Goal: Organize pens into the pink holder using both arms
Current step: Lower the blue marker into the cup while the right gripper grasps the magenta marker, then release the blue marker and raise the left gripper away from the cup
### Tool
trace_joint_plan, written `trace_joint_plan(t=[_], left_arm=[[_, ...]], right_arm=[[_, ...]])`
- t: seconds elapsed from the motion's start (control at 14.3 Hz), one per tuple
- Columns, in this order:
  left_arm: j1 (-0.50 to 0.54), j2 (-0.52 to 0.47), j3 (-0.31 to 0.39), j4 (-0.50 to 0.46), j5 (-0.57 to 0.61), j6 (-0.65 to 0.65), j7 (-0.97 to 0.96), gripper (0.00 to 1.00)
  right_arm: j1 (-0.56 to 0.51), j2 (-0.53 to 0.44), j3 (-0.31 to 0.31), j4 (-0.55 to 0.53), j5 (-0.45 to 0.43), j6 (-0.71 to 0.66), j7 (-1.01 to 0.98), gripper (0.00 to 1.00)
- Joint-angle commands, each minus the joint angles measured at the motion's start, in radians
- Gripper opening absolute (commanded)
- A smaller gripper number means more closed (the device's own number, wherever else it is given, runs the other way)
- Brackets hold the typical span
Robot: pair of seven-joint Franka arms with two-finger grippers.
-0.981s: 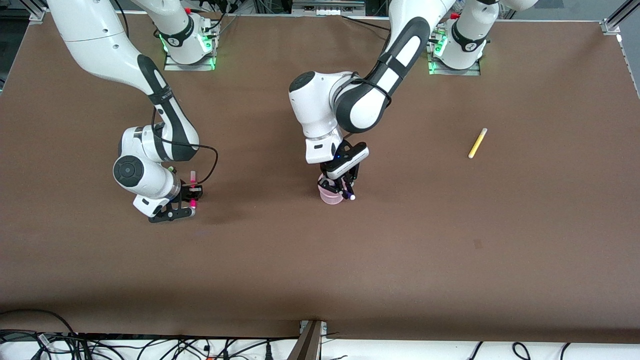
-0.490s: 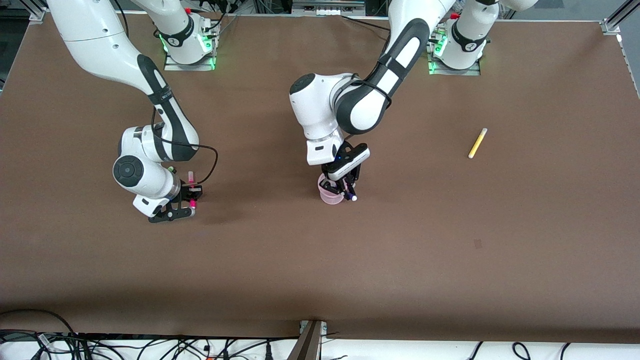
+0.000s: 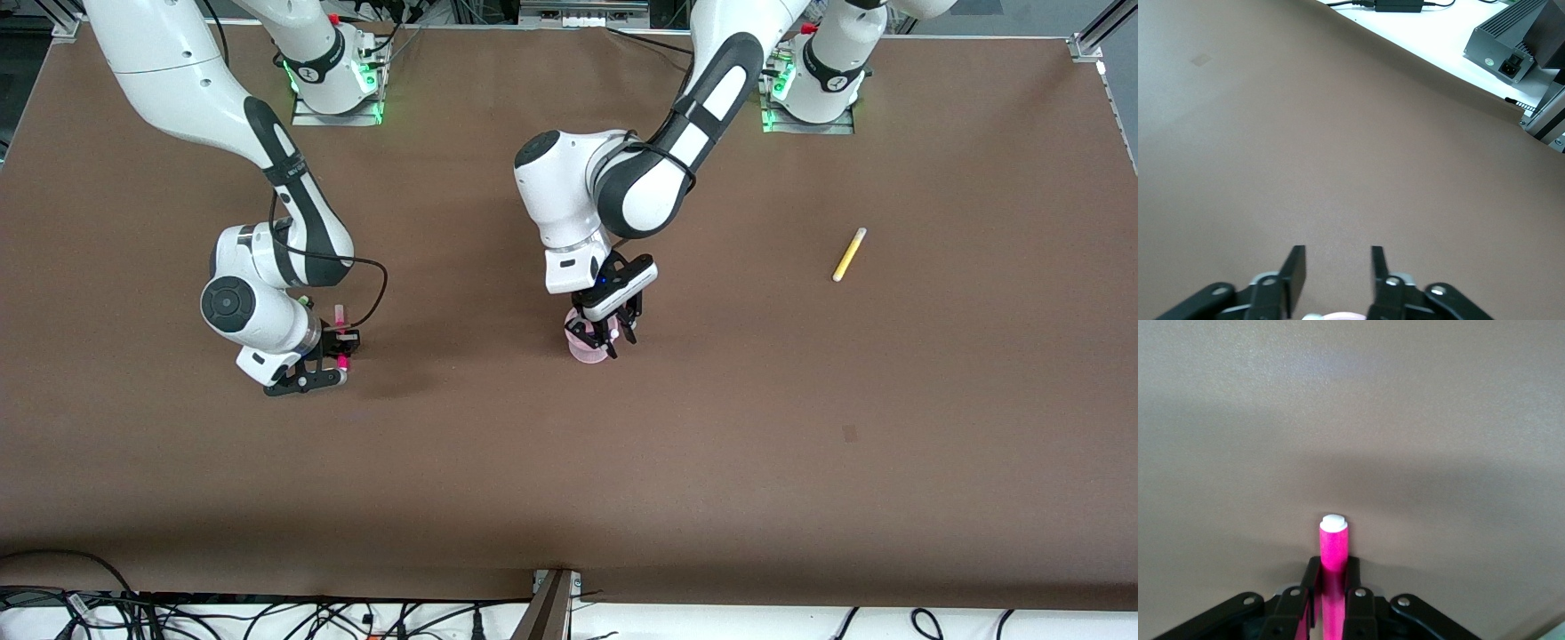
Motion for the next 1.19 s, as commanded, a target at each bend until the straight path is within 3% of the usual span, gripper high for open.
trace_joint_plan(t=[0.0, 0.28, 0.63, 0.77, 1.12], left_arm=[[-0.014, 0.017, 0.012, 0.035, 0.028, -0.025, -0.013, 1.0], [0.037, -0.051, 0.064, 0.064, 0.004, -0.023, 0.087, 1.0], [0.213, -0.194, 0.052, 0.067, -0.306, -0.025, 0.54, 1.0], [0.278, -0.245, 0.052, 0.064, -0.41, -0.046, 0.704, 1.0], [0.431, -0.317, 0.052, 0.065, -0.627, -0.185, 1.207, 1.0]], right_arm=[[0.0, -0.044, 0.005, -0.026, 0.013, 0.007, -0.017, 0.05], [0.002, -0.086, 0.025, -0.015, 0.013, 0.004, -0.02, 0.04], [0.003, -0.103, 0.04, -0.008, 0.012, 0.003, -0.015, 0.04], [0.007, -0.135, 0.118, -0.006, 0.013, 0.004, 0.028, 0.02], [0.016, -0.179, 0.247, 0.061, 0.007, 0.007, 0.057, 0.01]])
